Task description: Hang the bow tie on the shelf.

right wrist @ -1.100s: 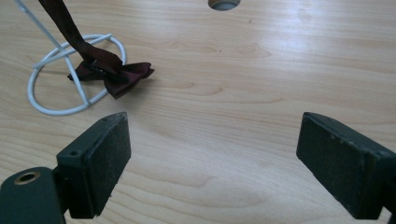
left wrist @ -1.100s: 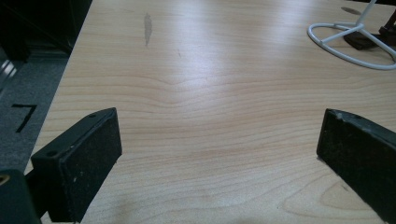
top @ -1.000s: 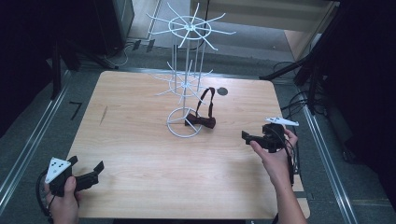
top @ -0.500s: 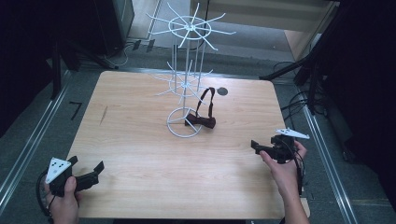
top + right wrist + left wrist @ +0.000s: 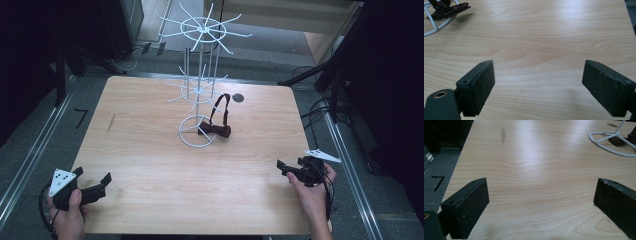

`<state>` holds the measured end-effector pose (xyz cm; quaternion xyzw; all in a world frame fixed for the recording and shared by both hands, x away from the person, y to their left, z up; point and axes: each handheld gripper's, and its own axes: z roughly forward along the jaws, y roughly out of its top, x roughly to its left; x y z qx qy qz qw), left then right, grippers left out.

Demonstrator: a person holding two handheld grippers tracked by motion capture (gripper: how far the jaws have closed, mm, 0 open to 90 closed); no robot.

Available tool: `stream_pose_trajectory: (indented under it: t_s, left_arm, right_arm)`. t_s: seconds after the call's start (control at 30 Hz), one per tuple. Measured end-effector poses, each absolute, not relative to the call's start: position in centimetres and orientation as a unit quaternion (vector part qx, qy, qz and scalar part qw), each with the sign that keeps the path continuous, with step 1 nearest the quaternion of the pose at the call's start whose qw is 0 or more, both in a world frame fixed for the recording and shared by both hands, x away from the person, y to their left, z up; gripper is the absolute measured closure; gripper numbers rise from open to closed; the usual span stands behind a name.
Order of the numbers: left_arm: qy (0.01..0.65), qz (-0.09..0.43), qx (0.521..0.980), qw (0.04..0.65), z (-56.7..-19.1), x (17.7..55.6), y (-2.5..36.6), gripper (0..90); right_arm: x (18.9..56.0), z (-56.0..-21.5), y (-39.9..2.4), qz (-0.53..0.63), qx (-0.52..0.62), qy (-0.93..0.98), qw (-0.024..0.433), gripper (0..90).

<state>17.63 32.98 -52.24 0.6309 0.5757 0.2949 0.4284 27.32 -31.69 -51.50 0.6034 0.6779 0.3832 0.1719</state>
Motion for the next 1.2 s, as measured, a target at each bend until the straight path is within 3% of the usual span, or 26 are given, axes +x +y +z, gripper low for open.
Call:
stream_pose_trajectory:
  t_s: [1.2]
  left_arm:
    - [0.577,0.299,0.626,0.431,-52.2,17.5,33.0,0.4]
  right_arm:
    - [19.4,-55.2,-38.4,0.409,0.620,0.640,0.195,6.1]
